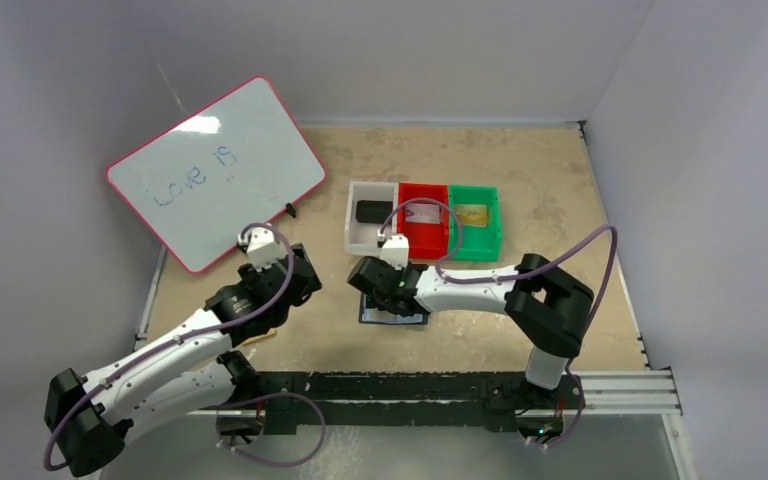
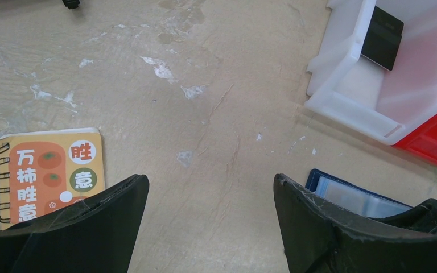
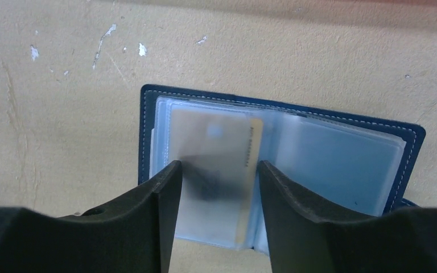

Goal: Take the credit cards out of the card holder

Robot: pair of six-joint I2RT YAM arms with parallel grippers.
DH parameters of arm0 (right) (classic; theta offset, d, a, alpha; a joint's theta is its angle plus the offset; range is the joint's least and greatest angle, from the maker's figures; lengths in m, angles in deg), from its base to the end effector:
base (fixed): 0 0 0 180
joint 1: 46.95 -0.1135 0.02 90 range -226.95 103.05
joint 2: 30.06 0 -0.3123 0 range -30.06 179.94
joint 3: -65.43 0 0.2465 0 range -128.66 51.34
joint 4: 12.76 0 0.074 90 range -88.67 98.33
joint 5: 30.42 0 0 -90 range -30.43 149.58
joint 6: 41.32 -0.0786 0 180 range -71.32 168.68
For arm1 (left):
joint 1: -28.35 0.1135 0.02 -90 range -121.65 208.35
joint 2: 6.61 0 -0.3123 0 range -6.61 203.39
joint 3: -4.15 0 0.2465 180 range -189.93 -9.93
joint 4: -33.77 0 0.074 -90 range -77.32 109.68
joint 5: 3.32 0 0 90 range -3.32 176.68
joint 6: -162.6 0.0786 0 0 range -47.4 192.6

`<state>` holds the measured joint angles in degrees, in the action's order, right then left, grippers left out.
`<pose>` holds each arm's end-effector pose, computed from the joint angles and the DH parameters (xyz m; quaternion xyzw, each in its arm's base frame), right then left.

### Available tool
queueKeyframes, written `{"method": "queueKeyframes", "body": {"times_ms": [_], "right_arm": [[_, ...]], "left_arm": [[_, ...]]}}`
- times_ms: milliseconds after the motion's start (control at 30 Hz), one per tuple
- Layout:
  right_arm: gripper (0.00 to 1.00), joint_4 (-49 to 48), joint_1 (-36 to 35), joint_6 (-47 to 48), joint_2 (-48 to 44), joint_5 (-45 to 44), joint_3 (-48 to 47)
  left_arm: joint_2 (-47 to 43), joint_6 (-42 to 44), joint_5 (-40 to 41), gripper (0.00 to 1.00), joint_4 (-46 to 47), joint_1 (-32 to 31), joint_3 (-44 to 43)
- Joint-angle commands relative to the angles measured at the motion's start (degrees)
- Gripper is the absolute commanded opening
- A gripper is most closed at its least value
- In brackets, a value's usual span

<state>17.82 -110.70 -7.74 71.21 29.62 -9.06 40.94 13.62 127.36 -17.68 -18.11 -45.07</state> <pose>0.2023 0.3214 0.1891 0.0132 0.9298 0.1116 0.3504 0.1349 -0.0676 0.2491 -0.2148 0.8622 -0.0588 0.4550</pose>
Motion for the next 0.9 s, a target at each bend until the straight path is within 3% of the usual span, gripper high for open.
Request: {"method": "queueKeyframes", "body": {"times_ms": [0, 533, 867], "right_arm": [[0.51, 3.1, -0.2, -2.5, 1.0, -2.0, -0.9], [0.0, -7.0, 0.6, -0.3, -1.4, 4.1, 5.2], [0.0, -17.9, 5.0, -0.1, -6.1, 10.8, 14.8]], "left_arm": [[0.4, 0.4, 0.0, 0.81, 1.2, 0.3, -1.3], [4.7, 3.8, -7.7, 0.78, 6.5, 0.3, -0.8], [9.6, 8.2, -19.1, 0.74, 15.1, 0.4, -0.1]]}}
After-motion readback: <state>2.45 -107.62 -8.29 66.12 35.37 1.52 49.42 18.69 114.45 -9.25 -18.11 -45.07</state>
